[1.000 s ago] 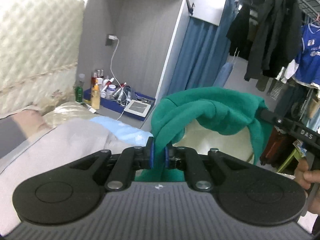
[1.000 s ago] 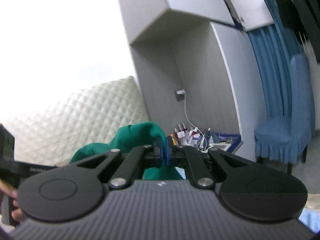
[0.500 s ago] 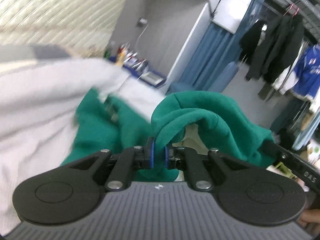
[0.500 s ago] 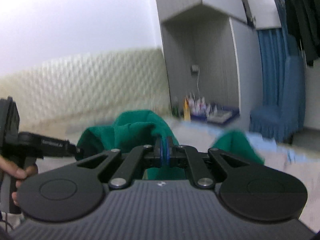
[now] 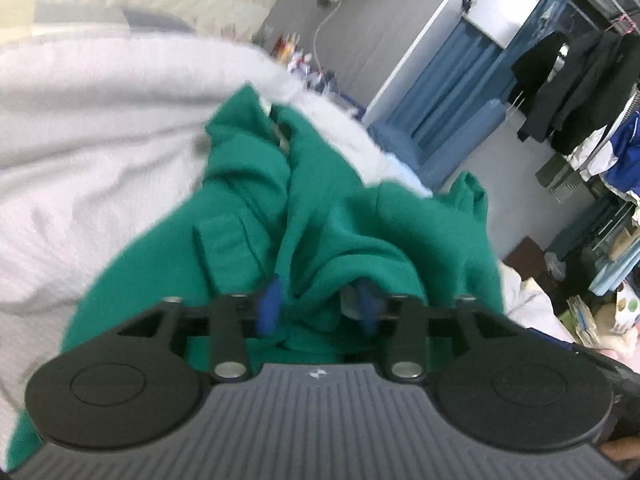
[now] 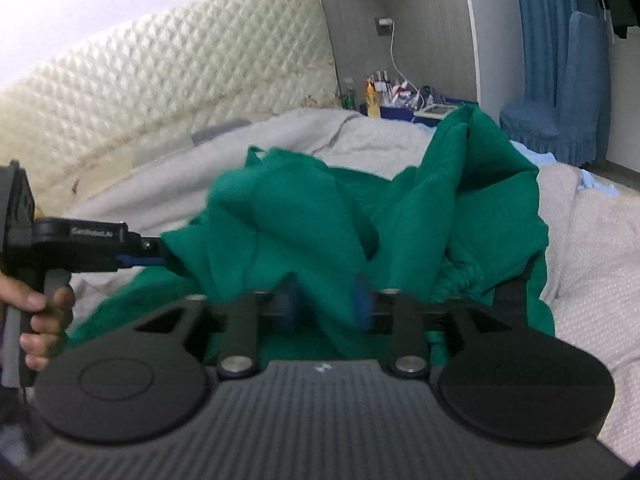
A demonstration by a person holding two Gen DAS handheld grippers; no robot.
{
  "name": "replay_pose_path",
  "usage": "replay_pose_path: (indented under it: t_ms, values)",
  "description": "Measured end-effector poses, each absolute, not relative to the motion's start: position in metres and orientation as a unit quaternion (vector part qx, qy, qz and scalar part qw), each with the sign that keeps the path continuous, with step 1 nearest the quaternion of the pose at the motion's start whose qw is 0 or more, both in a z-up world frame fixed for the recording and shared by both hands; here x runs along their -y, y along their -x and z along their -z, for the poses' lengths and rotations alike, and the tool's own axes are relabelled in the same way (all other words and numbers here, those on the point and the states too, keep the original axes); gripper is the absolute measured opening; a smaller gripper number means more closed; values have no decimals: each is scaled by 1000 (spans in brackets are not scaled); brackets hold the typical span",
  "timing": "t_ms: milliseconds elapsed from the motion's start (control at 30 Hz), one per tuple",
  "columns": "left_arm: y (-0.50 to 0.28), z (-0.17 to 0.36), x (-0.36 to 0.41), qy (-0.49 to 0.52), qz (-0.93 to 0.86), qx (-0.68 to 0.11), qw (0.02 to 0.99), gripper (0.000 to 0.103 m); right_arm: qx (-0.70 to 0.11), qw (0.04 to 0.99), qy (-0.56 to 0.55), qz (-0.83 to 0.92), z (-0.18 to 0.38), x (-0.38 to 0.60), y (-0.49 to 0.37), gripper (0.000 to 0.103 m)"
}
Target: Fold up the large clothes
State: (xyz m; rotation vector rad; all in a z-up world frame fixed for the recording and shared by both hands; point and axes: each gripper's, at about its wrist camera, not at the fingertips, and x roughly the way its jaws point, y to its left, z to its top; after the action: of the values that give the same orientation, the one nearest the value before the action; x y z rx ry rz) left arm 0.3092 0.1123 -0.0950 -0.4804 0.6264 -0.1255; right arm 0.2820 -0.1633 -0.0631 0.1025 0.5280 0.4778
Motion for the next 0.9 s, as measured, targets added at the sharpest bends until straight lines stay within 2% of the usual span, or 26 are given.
replay_pose_path:
  t_ms: [233, 633, 700, 733, 767, 900]
  values:
    - [-293, 49, -103, 193, 94, -204, 955, 68, -199, 944, -88, -246, 52, 170, -276, 46]
    - [-367, 90, -58, 143, 158, -224, 951, 68, -229, 938, -65, -252, 88, 134, -341, 44]
    - [-376, 100, -55, 140, 168, -242, 945, 67, -246, 933, -63, -254, 97, 132, -347, 36]
    - [-380, 104, -54, 142, 172, -248, 943, 67, -257, 929, -67, -257, 102, 132, -350, 35]
    - [-382, 108, -54, 144, 178, -252, 940, 65, -268, 926, -70, -258, 106, 131, -352, 35]
    - [-393, 118, -53, 157, 186, -273, 931, 44, -283, 922, -55, -260, 117, 128, -354, 30]
